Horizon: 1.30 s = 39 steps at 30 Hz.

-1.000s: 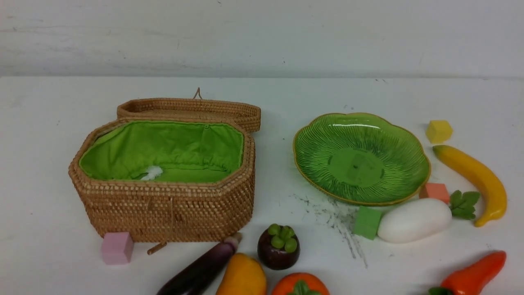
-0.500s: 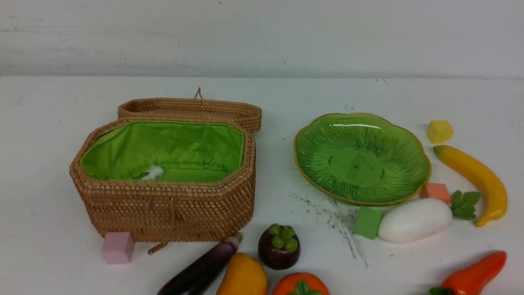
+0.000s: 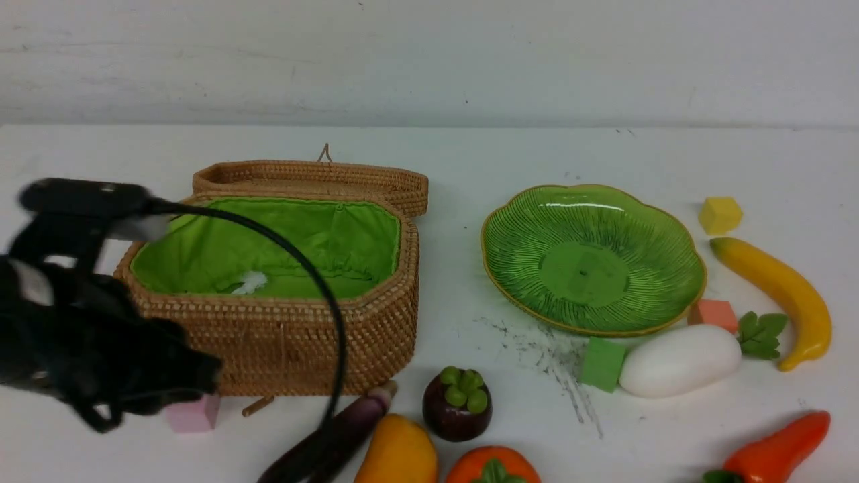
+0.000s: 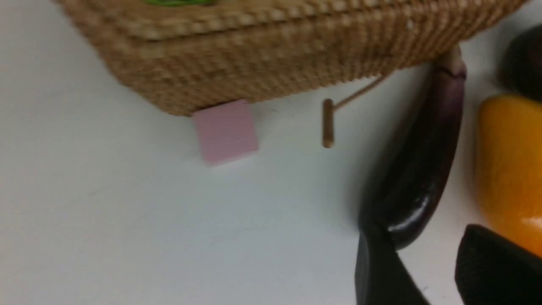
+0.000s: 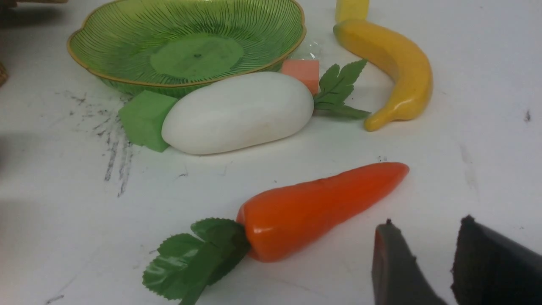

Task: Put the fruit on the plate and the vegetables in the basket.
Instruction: Use the left arm to grab an eggplant and put it into the left basket

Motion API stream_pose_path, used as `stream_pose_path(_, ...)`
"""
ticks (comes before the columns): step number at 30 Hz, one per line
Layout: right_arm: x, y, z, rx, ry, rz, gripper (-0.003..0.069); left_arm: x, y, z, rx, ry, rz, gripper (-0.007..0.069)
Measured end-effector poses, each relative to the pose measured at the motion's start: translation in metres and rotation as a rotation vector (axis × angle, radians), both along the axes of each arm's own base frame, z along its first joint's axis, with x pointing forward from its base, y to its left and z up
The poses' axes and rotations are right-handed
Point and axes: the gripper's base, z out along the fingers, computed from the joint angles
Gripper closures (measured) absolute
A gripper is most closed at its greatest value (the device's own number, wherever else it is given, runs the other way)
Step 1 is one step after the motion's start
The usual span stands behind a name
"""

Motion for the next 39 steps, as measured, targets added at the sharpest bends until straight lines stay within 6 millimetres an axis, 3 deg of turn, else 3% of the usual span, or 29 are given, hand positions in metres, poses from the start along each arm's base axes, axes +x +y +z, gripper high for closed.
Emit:
stream_pose_path(4,0.0,0.0,0.0,0.0,0.0,0.0,0.0421,0.018,-0.03,-0.022,0.075,0.086,-0.1,0.0265)
stream_pose_path(6,0.0,0.0,0.0,0.0,0.0,0.0,0.0421,0.029,-0.051,-0.043,0.154,0.148,-0.183,0.0181)
stream_pose_path(10,0.0,0.0,0.0,0.0,0.0,0.0,0.0421,0.039,-0.069,-0.071,0.237,0.201,-0.281,0.0075)
stream_pose_path(13,0.0,0.0,0.0,0.0,0.0,0.0,0.0421,0.046,-0.074,-0.092,0.256,0.233,-0.296,0.0037)
stream_pose_path(16,0.0,0.0,0.0,0.0,0.0,0.0,0.0421,0.052,-0.077,-0.111,0.274,0.262,-0.305,0.0044)
stream_pose_path(18,0.0,0.0,0.0,0.0,0.0,0.0,0.0421,0.055,-0.08,-0.112,0.269,0.246,-0.31,0.0069)
stream_pose_path(20,0.0,0.0,0.0,0.0,0.0,0.0,0.0421,0.056,-0.081,-0.113,0.265,0.242,-0.321,0.0123)
stream_pose_path(21,0.0,0.0,0.0,0.0,0.0,0.0,0.0421,0.056,-0.081,-0.113,0.262,0.248,-0.329,0.0192)
stream_pose_path(23,0.0,0.0,0.0,0.0,0.0,0.0,0.0421,0.055,-0.08,-0.112,0.267,0.251,-0.344,0.0235)
stream_pose_path(26,0.0,0.0,0.0,0.0,0.0,0.0,0.0421,0.051,-0.078,-0.104,0.275,0.273,-0.357,0.0223)
stream_pose_path(28,0.0,0.0,0.0,0.0,0.0,0.0,0.0421,0.045,-0.075,-0.088,0.284,0.279,-0.377,0.0223)
stream_pose_path(32,0.0,0.0,0.0,0.0,0.0,0.0,0.0421,0.032,-0.066,-0.033,0.29,0.188,-0.464,0.0223)
stream_pose_path(34,0.0,0.0,0.0,0.0,0.0,0.0,0.0421,0.027,-0.063,-0.016,0.29,0.143,-0.486,0.0223)
stream_pose_path(36,0.0,0.0,0.0,0.0,0.0,0.0,0.0421,0.02,-0.055,0.024,0.292,-0.009,-0.501,0.0223)
stream_pose_path(39,0.0,0.0,0.0,0.0,0.0,0.0,0.0421,0.021,-0.048,0.057,0.343,-0.208,-0.506,0.0223)
